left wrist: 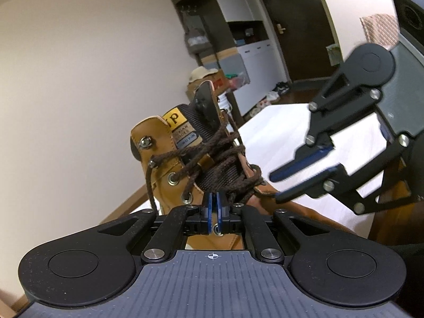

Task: Lace up shoes with both hands

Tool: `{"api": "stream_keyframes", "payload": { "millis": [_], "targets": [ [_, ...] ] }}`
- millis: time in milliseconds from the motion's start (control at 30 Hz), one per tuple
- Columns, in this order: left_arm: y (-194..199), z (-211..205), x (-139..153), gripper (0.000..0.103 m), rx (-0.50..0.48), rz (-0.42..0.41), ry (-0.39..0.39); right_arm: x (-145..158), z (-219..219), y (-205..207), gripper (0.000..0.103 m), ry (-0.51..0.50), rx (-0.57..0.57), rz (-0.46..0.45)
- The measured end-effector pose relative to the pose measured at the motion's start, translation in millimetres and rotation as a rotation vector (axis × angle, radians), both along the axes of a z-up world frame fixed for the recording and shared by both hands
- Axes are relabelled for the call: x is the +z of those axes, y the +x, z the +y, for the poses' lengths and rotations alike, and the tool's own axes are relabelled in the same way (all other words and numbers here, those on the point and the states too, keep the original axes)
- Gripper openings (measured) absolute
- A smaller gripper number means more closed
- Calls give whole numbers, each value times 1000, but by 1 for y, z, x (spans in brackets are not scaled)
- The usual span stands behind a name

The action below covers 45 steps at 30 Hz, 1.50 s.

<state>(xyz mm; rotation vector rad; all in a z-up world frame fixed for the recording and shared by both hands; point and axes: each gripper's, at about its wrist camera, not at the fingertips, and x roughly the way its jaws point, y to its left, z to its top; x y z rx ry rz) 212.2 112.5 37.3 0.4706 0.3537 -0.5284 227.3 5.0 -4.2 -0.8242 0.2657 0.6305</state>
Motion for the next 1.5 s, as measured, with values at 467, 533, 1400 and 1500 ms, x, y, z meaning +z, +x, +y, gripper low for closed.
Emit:
{"api": "stream_keyframes", "payload": {
  "millis": [467,533,1400,1500],
  "targets": [
    [1,20,2,9,39,-15,-57,-5,-5,-22,13,56,-30,81],
    [0,31,2,10,76,-13,-96,0,-6,-29,13,98,-1,124],
    [24,16,0,7,-104,-57,98,-2,-19,-35,16,220,35,279],
    [27,16,1,4,-103,-34,81,2,-24,-28,16,220,-12,226]
  ]
}}
